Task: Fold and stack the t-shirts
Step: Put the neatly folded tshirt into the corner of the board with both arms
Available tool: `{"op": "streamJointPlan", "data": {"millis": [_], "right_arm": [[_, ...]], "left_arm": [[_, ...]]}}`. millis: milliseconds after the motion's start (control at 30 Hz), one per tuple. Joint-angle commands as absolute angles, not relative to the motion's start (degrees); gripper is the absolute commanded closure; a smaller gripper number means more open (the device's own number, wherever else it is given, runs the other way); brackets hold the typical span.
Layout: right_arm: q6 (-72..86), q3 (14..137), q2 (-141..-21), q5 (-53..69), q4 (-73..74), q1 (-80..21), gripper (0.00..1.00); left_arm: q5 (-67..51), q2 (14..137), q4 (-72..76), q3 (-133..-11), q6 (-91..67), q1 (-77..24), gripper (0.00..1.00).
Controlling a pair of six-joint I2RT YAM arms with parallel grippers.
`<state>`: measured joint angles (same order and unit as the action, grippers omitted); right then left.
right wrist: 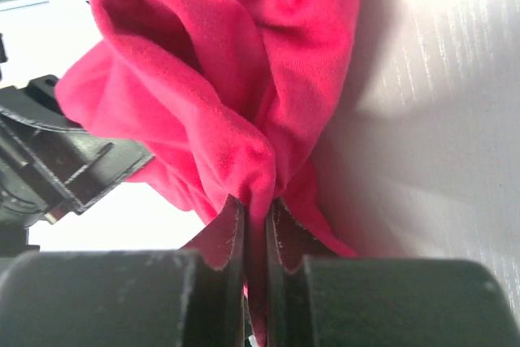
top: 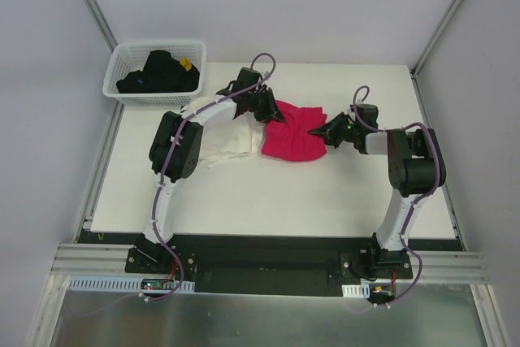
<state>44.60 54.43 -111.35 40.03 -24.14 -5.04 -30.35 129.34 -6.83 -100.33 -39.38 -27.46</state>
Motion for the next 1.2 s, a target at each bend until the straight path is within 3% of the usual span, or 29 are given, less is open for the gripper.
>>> {"op": "streamJointPlan", "data": {"millis": [0, 1167], "right_arm": [[45.44, 57.39, -108.64, 40.52, -25.93, -5.62, 0.99], [46.76, 69.78, -107.40, 38.67, -20.92, -10.46, 0.99]], "left_arm": [[-28.65, 123.84, -6.06, -100.37, -37.70, -26.28, 1.00], [-31.03, 115.31, -9.93, -107.84, -37.27, -21.45, 1.00]]}}
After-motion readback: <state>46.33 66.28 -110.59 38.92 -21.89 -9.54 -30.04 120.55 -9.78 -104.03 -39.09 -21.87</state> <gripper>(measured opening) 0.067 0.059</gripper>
